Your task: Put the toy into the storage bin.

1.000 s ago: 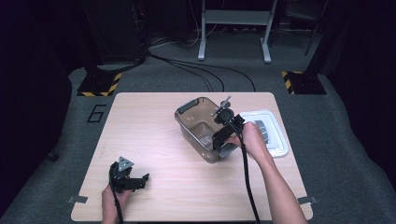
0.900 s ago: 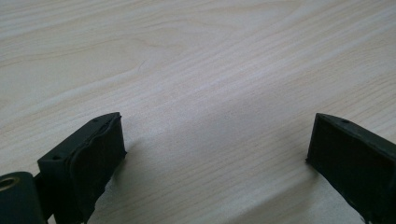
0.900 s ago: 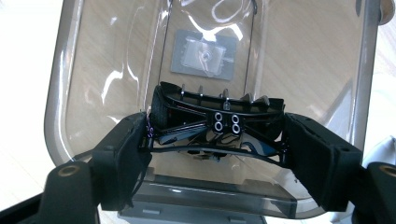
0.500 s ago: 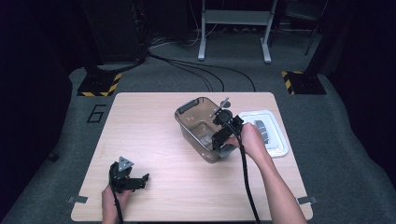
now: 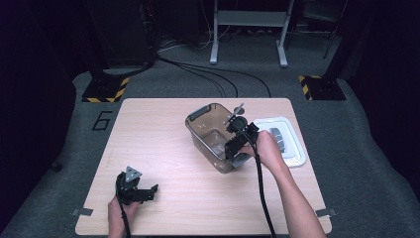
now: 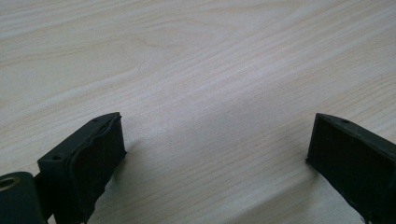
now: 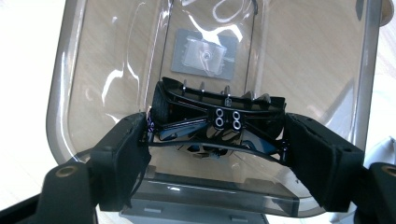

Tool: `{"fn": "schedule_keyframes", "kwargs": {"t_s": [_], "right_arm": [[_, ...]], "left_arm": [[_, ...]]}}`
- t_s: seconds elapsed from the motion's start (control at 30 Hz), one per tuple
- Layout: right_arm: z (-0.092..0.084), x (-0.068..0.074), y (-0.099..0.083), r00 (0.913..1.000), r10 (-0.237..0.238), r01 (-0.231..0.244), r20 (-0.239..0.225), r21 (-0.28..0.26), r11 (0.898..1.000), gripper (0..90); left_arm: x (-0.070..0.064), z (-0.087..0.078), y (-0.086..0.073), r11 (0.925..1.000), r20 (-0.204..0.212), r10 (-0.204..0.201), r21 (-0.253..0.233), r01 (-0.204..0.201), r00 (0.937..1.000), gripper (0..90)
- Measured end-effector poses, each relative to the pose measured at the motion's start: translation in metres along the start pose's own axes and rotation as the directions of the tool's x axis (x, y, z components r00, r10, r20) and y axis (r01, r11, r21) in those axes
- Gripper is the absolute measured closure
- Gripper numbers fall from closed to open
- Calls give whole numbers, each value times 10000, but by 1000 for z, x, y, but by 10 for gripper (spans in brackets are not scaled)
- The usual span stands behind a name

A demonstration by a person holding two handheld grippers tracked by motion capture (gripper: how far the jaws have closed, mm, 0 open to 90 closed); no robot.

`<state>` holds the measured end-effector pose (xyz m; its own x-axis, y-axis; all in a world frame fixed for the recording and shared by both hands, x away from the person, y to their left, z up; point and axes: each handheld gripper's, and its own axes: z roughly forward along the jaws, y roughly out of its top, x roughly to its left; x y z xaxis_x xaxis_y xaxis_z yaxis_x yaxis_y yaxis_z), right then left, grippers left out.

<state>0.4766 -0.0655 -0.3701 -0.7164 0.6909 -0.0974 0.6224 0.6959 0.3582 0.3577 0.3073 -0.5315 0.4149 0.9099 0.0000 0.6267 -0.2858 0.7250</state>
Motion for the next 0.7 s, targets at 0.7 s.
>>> {"fn": "schedule_keyframes", "kwargs": {"t_s": [0.7], "right_arm": [[-2,0,-4,9995,105,-109,-289,-150,9998,152]], "left_arm": [[0,0,0,10000,-2,8,4,-8,10000,39]]}}
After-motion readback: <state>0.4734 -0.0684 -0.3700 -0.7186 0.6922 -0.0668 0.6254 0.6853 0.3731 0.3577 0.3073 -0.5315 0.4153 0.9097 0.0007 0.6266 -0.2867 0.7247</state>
